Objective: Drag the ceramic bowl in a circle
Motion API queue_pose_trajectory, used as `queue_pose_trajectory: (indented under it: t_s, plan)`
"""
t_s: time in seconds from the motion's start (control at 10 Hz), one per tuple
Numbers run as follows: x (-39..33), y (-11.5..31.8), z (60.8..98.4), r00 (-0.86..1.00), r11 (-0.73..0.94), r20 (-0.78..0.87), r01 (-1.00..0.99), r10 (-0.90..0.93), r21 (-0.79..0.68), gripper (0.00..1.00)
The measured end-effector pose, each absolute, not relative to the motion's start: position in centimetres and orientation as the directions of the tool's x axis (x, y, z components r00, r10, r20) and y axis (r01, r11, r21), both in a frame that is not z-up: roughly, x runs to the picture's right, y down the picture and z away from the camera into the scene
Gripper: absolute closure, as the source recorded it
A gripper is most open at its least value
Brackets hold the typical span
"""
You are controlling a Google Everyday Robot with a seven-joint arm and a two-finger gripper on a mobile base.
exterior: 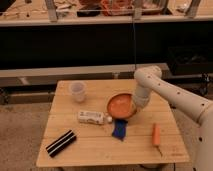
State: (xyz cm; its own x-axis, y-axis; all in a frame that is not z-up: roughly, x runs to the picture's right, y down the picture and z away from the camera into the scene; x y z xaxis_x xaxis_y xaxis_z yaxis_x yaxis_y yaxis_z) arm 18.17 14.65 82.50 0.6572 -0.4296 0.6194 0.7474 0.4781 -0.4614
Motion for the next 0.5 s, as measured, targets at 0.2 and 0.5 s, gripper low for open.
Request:
queue_pose_trajectory:
  t_s: [0.2, 0.5]
  plan:
    - [17.75, 14.96, 82.17, 0.638, 0.460, 0.627, 0.765, -0.447, -0.451, 0.99]
    - [17.29, 15.31, 81.86, 0.621, 0.445, 0.634, 0.780, -0.461, -0.440, 0.99]
